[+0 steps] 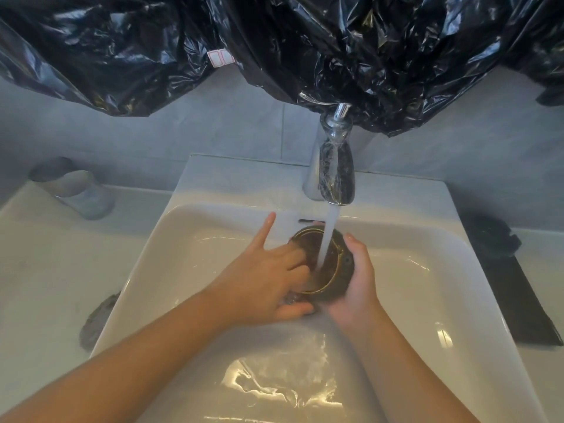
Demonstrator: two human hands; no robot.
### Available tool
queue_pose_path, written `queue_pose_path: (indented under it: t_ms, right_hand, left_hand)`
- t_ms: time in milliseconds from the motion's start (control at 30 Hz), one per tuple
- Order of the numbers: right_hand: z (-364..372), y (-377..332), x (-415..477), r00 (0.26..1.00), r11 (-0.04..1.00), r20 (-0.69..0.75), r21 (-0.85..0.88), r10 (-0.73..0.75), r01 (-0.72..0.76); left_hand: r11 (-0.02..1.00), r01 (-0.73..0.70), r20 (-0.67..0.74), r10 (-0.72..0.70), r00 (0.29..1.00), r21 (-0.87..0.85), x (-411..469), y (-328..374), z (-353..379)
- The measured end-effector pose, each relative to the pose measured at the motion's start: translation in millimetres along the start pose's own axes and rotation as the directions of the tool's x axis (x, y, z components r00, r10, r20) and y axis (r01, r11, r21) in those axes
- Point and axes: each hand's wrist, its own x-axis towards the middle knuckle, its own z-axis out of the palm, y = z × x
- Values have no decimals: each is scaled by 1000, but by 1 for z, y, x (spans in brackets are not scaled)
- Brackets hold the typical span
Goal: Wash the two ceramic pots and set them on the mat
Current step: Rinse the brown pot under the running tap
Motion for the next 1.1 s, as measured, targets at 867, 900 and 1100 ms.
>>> queue_pose_path:
  t_ms: [867,900,1100]
  right_hand:
    - [8,-9,-6,999,1000,-37,19,22,-21]
    - [7,-9,-6,999,1000,-29,-11,21,-21]
    - [3,-13,-6,995,994,-101,-110,1,-12]
  left_hand:
    - [195,605,316,-709,631,-772,28,18,9]
    - [251,628,304,-707,638,-736,29,17,8]
    - [560,711,83,-758,646,-425,30,16,10]
